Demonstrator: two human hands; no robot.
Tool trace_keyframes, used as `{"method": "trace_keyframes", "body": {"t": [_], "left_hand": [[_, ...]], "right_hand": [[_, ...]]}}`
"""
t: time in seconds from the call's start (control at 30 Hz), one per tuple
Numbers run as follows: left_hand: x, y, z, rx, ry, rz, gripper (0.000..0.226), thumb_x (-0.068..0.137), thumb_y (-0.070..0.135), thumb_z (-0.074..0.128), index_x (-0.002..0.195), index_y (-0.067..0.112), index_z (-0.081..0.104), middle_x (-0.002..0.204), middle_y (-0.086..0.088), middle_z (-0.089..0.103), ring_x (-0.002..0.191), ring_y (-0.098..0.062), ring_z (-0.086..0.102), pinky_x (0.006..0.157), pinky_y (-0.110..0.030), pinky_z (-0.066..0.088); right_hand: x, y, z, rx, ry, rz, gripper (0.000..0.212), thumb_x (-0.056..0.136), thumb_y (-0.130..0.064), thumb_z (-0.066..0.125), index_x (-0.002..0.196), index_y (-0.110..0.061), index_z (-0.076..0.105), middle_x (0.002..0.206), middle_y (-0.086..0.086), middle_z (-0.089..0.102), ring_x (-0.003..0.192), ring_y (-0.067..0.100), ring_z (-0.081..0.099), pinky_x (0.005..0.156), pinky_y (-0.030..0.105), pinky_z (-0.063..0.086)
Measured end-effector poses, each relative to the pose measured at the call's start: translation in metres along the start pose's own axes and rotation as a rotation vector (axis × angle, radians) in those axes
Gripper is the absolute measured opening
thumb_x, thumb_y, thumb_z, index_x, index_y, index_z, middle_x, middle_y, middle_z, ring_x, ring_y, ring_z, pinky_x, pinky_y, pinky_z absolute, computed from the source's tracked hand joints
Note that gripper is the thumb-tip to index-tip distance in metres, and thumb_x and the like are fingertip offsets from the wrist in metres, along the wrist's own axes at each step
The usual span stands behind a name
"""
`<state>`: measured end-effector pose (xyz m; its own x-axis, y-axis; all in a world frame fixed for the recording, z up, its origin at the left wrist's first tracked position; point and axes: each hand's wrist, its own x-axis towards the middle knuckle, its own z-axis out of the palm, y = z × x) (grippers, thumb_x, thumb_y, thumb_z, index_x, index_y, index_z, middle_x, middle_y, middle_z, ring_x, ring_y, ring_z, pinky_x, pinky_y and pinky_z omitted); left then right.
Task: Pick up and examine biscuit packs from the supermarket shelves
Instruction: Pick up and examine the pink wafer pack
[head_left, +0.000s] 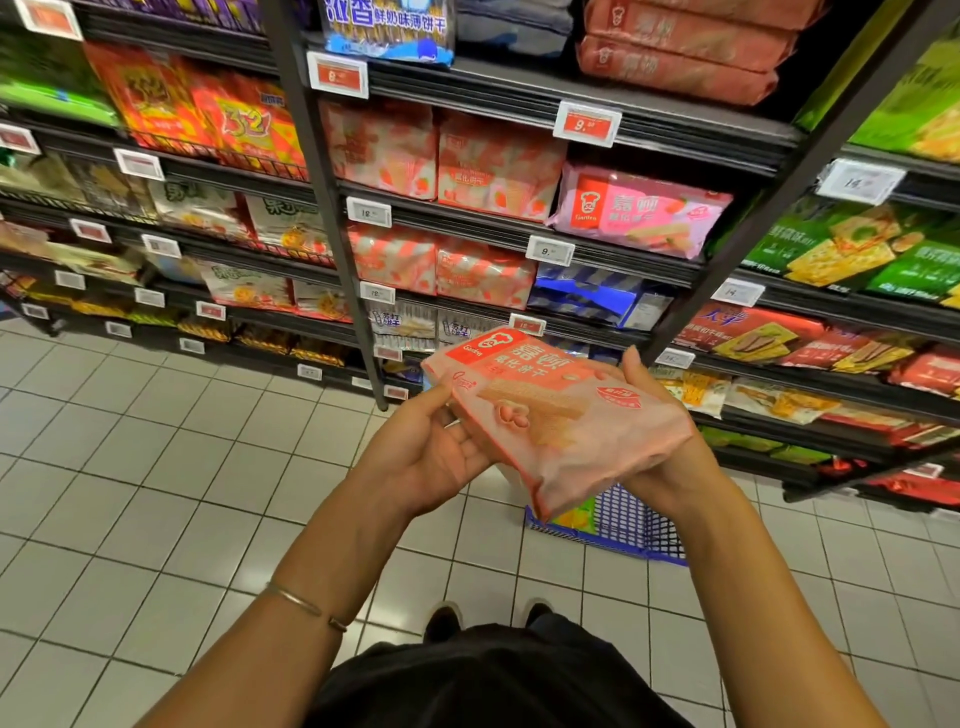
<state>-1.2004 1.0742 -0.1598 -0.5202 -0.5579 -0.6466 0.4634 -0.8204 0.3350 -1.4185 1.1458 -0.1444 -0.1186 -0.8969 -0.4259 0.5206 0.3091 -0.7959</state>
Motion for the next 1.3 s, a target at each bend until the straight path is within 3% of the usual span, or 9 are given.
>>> {"method": "trace_keyframes", "body": {"t": [0.1, 0.23, 0.4, 0.53, 0.7, 0.87, 1.1, 1.23, 1.3], "left_hand": [[0.001, 0.002, -0.004, 0.039, 0.007, 0.043, 0.051, 0.104, 0.039, 0.058, 0.141, 0.004, 0.056, 0.113, -0.023, 0.076, 0.085, -0.035, 0.078, 0.063, -0.044, 0.063], [0.001, 0.014, -0.011, 0.138, -0.007, 0.179, 0.046, 0.101, 0.043, 0.062, 0.136, 0.013, 0.063, 0.122, -0.015, 0.075, 0.103, -0.033, 0.077, 0.075, -0.049, 0.063], [-0.002, 0.015, -0.012, 0.255, -0.125, 0.322, 0.065, 0.089, 0.047, 0.071, 0.145, 0.021, 0.056, 0.138, -0.009, 0.068, 0.128, -0.035, 0.065, 0.105, -0.058, 0.053], [0.000, 0.010, -0.010, 0.211, -0.211, 0.307, 0.061, 0.089, 0.051, 0.065, 0.142, 0.019, 0.059, 0.145, -0.015, 0.062, 0.140, -0.037, 0.053, 0.119, -0.064, 0.035], [0.000, 0.012, -0.013, 0.140, -0.164, 0.296, 0.074, 0.085, 0.050, 0.070, 0.148, 0.015, 0.053, 0.143, -0.020, 0.063, 0.135, -0.040, 0.058, 0.114, -0.065, 0.041], [-0.001, 0.014, -0.018, 0.243, 0.014, 0.373, 0.053, 0.080, 0.055, 0.075, 0.122, 0.024, 0.068, 0.113, -0.009, 0.079, 0.116, -0.030, 0.072, 0.101, -0.056, 0.056], [0.000, 0.012, -0.011, 0.382, 0.165, 0.482, 0.096, 0.072, 0.057, 0.088, 0.149, 0.021, 0.045, 0.131, -0.006, 0.072, 0.118, -0.023, 0.071, 0.106, -0.056, 0.053], [-0.001, 0.013, -0.007, 0.400, 0.210, 0.534, 0.116, 0.053, 0.058, 0.086, 0.153, 0.025, 0.037, 0.135, -0.004, 0.067, 0.120, -0.023, 0.069, 0.108, -0.058, 0.051], [-0.002, 0.012, -0.007, 0.409, 0.200, 0.539, 0.118, 0.052, 0.058, 0.086, 0.154, 0.026, 0.036, 0.137, -0.004, 0.066, 0.121, -0.024, 0.068, 0.108, -0.058, 0.051]], "right_hand": [[-0.003, -0.002, 0.003, -0.036, -0.105, 0.010, 0.050, 0.096, -0.043, 0.063, 0.134, -0.011, 0.067, 0.134, 0.019, 0.066, 0.117, 0.034, 0.068, 0.094, 0.044, 0.060], [-0.004, 0.001, 0.008, -0.126, -0.186, 0.072, 0.036, 0.095, -0.029, 0.067, 0.130, -0.033, 0.071, 0.129, 0.007, 0.072, 0.108, 0.026, 0.074, 0.081, 0.035, 0.064], [-0.003, 0.010, 0.013, -0.051, -0.143, 0.107, 0.048, 0.096, -0.021, 0.060, 0.143, -0.014, 0.057, 0.129, 0.016, 0.069, 0.107, 0.029, 0.072, 0.085, 0.038, 0.062], [-0.005, 0.011, 0.019, 0.024, -0.208, 0.170, 0.034, 0.096, -0.027, 0.062, 0.126, -0.016, 0.074, 0.117, 0.012, 0.075, 0.099, 0.023, 0.075, 0.078, 0.034, 0.062], [-0.004, 0.014, 0.015, -0.018, -0.230, 0.224, 0.051, 0.092, -0.048, 0.063, 0.129, -0.014, 0.072, 0.125, 0.014, 0.071, 0.110, 0.030, 0.068, 0.080, 0.041, 0.058], [-0.003, 0.018, 0.006, -0.078, -0.106, 0.188, 0.063, 0.099, -0.053, 0.053, 0.142, -0.008, 0.058, 0.140, 0.023, 0.063, 0.121, 0.042, 0.063, 0.082, 0.049, 0.061], [-0.006, 0.023, 0.008, -0.388, -0.072, 0.125, 0.077, 0.082, -0.069, 0.061, 0.142, -0.020, 0.060, 0.137, 0.010, 0.067, 0.134, 0.035, 0.057, 0.115, 0.053, 0.043], [-0.005, 0.026, 0.005, -0.483, -0.159, 0.142, 0.113, 0.048, -0.080, 0.085, 0.144, -0.028, 0.056, 0.138, 0.003, 0.064, 0.128, 0.027, 0.061, 0.111, 0.048, 0.048], [-0.003, 0.028, 0.005, -0.511, -0.168, 0.131, 0.107, 0.051, -0.073, 0.087, 0.144, -0.031, 0.056, 0.138, 0.005, 0.062, 0.128, 0.030, 0.060, 0.110, 0.046, 0.050]]}}
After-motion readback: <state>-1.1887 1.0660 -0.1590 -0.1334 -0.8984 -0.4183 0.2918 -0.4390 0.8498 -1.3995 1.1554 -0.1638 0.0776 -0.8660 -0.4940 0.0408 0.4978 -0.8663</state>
